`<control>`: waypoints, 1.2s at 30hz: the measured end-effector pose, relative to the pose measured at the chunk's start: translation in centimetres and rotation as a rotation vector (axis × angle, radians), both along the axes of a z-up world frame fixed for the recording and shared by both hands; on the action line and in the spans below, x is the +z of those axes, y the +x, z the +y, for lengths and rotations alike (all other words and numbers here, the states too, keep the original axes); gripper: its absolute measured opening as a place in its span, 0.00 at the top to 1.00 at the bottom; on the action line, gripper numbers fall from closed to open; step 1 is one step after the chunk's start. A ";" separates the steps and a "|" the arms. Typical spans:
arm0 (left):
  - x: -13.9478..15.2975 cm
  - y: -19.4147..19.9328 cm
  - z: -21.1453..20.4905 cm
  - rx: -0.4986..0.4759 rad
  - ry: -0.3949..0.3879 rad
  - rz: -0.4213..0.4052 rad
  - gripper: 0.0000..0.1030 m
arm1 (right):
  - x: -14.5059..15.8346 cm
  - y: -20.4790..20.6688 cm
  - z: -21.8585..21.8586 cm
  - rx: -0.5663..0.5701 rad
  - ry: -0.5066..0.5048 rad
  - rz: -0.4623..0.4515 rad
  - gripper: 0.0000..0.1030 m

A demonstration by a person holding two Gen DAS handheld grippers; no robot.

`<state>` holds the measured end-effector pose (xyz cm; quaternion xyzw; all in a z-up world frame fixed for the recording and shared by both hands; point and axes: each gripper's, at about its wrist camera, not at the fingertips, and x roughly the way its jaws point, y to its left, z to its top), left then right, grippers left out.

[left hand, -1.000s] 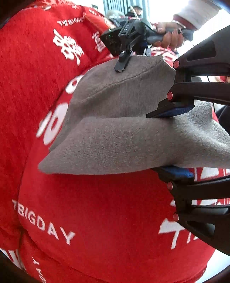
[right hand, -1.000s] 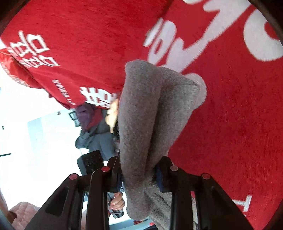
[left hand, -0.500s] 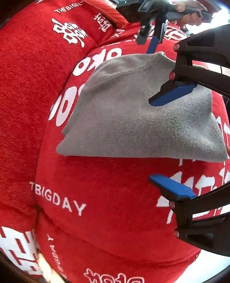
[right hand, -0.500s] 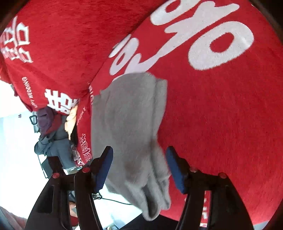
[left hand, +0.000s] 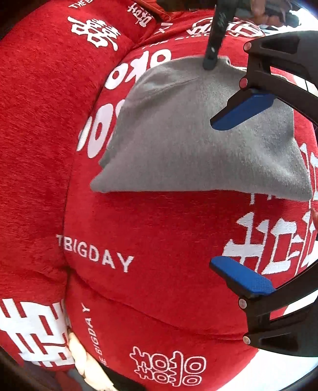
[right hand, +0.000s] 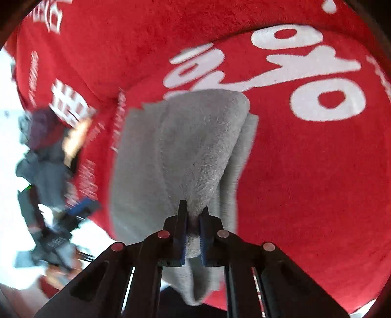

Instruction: Fold small clothes

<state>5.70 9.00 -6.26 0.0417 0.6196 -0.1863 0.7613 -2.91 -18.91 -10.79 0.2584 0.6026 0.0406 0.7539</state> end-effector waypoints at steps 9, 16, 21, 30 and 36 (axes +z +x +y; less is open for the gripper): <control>0.1 -0.5 0.2 -0.043 0.001 0.010 0.00 | -1.5 -2.0 -0.9 -0.077 -0.098 0.040 0.71; 0.1 -1.2 -0.3 -0.096 0.017 0.028 0.00 | 2.4 -6.1 3.0 -0.024 -0.014 -0.079 0.72; 0.0 -1.5 -0.6 -0.109 0.035 0.045 0.00 | -1.8 -6.5 6.2 0.072 -0.029 0.045 0.72; 0.6 -2.9 -1.1 -0.186 0.039 0.069 0.00 | -1.7 -7.9 4.7 0.055 -0.036 0.083 0.79; 1.9 -4.0 -1.3 -0.215 0.046 0.092 0.00 | -1.0 -8.7 3.2 -0.035 -0.077 0.177 0.71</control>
